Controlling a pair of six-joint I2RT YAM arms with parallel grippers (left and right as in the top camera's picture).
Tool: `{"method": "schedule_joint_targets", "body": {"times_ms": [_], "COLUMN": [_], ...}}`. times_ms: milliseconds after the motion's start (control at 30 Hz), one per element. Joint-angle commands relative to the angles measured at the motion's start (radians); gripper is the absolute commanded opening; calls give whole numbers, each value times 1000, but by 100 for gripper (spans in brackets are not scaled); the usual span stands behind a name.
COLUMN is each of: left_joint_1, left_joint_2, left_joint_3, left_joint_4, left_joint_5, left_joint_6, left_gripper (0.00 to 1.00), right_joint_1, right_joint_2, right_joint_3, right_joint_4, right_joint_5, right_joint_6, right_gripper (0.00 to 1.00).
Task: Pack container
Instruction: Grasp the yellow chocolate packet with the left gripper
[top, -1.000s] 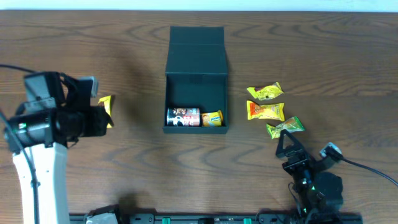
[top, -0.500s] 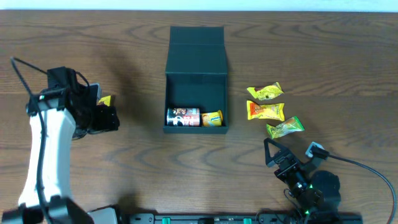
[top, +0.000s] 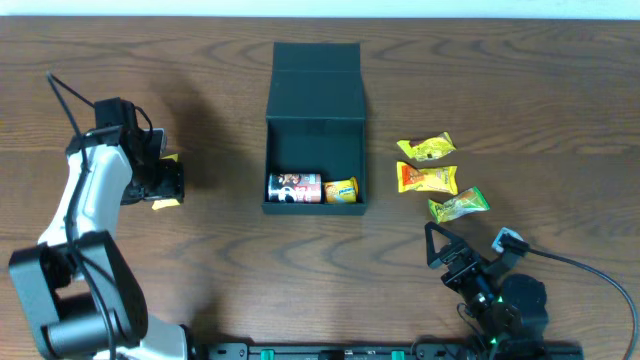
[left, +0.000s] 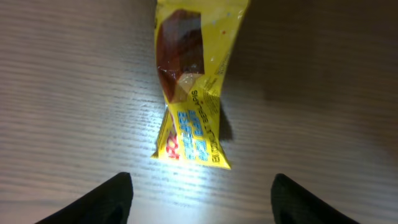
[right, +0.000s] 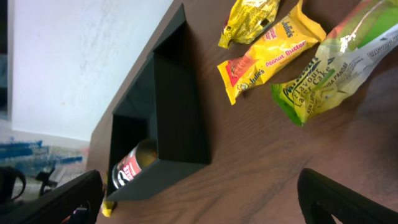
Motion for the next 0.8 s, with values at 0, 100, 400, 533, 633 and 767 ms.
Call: {"method": "schedule_joint_targets", "body": {"times_ms": [0,100,400,533,633,767], "left_joint_1": [3,3,3,3,3,3], "left_joint_2": [49,78,121,126,126,129], "left_joint_3": [2,2,2,2,2,2], "left_joint_4": [10,26,95,128,148,157], "left_joint_5": [-29,-30,-19,-18,-19,-19], "left_joint_6": [11,11,6,7,6,6], "left_gripper": [69,69,57,45,34,22], "right_joint_1": [0,0,0,0,0,0], "right_joint_2": [-6,-6,-6,-6,-6,-6], "right_joint_3": [-1,-1,-1,-1,-1,-1], "right_joint_4": [-5,-5,-5,-5,-5,-5], "right_joint_5": [18,18,45,45,45,45], "right_joint_6": [-60,-60,-60,-60,-60,-60], "right_gripper": [99,99,99,99,99,99]}}
